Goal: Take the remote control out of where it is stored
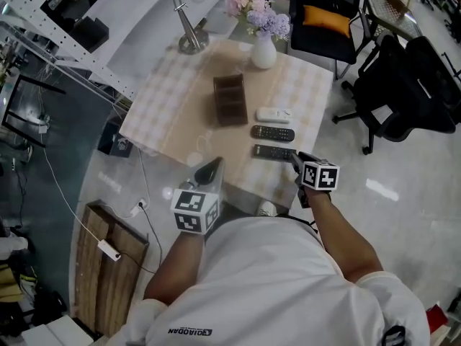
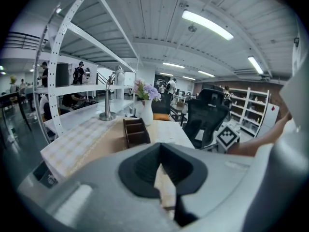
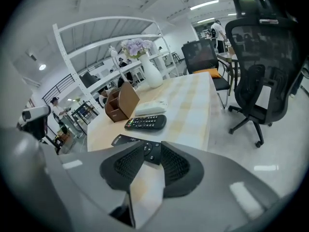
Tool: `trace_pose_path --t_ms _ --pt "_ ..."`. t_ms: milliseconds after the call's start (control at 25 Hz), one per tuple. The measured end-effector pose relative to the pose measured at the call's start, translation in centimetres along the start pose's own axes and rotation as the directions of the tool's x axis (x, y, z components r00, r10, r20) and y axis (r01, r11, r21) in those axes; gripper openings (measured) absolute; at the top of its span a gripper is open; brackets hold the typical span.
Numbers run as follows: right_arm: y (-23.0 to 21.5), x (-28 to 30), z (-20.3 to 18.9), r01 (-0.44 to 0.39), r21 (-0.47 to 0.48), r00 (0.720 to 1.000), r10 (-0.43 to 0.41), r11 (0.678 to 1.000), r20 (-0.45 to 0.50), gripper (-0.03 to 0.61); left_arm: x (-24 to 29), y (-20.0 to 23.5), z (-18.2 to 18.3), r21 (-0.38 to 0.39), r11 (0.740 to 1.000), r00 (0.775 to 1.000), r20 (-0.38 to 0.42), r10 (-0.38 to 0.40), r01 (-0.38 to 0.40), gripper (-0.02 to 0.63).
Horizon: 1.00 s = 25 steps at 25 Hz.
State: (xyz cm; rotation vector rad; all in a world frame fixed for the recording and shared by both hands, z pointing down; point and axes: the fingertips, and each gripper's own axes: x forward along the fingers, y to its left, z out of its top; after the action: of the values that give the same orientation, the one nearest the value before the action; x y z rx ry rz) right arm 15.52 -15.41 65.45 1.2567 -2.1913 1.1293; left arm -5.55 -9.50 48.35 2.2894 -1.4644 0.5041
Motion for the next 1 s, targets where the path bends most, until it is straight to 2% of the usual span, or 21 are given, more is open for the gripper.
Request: trace_pose_path --t_ms 160,280,400,520,680,840,1000 --pt "2.7 -1.7 0.9 -0.050 -0.074 0.998 0.052 0.996 0.031 0.107 -0.9 -0.8 0.1 -0.009 1.000 1.000 0.011 0.004 -0.004 0.003" --pt "5.9 -3.3 2.0 -0.131 -0.112 0.988 0.139 0.985 0.065 0.084 -1.5 -1.3 0.7 0.000 1.000 1.000 0.024 -0.002 0.002 0.003" --pt "9.1 -5.0 3.0 -0.205 -0.149 0.971 0.220 0.967 0.091 0.065 -2.1 -1.7 1.5 0.018 1.000 0.999 0.042 -0.014 0.013 0.003" --pt "12.2 -7.0 3.4 -0.266 -0.203 0.950 0.292 0.943 0.111 0.013 -3.2 -2.4 1.8 0.027 0.999 0.998 0.058 -0.028 0.026 0.003" --pt "16.2 -9.1 2.3 -0.338 -0.258 0.922 0.374 0.905 0.103 0.005 -5.2 -3.1 0.6 0.017 0.999 0.997 0.066 -0.042 0.041 0.003" --pt "19.4 -10.8 0.1 -0.362 -0.288 0.908 0.405 0.887 0.106 0.005 -7.6 -3.7 -1.7 -0.005 0.998 0.997 0.055 -0.058 0.058 0.003" --pt "21.3 -12.7 -2.5 -0.346 -0.307 0.907 0.399 0.887 0.132 0.005 -10.4 -4.7 -3.3 -0.021 0.997 0.995 0.063 -0.073 0.075 0.003"
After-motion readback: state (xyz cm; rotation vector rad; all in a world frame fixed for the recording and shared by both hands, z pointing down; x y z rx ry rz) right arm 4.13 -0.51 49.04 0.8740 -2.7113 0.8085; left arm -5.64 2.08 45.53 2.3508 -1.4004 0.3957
